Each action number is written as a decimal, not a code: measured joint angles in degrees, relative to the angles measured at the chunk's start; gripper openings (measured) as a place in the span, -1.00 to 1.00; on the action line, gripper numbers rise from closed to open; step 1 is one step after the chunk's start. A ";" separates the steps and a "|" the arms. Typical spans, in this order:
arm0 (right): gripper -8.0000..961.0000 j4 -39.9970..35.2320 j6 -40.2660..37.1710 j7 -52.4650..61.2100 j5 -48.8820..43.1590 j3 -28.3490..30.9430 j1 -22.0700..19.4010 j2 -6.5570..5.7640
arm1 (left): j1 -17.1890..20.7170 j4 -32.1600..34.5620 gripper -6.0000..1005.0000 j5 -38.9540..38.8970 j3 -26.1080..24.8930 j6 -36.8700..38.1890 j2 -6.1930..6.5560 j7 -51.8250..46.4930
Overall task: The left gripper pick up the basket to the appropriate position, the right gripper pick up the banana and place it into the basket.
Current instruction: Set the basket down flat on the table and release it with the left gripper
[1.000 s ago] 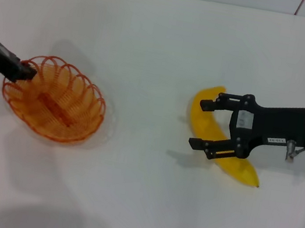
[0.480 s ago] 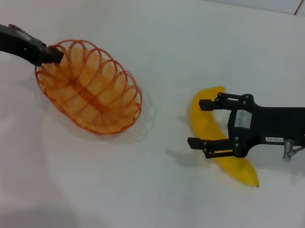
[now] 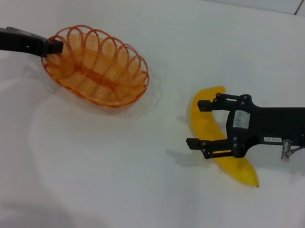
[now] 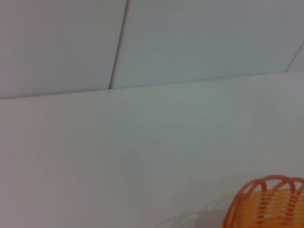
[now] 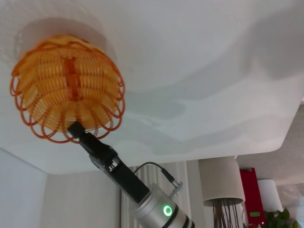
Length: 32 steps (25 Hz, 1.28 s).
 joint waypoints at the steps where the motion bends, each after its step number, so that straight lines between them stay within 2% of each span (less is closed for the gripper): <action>1: 0.83 0.03 0.00 0.00 0.00 0.00 0.02 0.00 | -0.02 -0.74 -0.84 -0.74 0.11 -0.62 -0.03 0.13; 14: 0.83 0.30 0.00 0.05 -0.10 -0.07 0.35 0.00 | 0.10 -8.21 -0.79 -5.08 0.12 -6.56 -0.19 0.23; 27: 0.83 0.60 0.03 -0.12 -0.10 -0.05 0.44 0.00 | 0.44 -8.16 -0.75 -5.76 0.20 -7.03 -0.19 0.31; 32: 0.83 0.63 0.07 -0.07 -0.07 -0.05 0.44 0.00 | 0.42 -8.06 -0.42 -5.78 0.15 -7.06 -0.19 2.40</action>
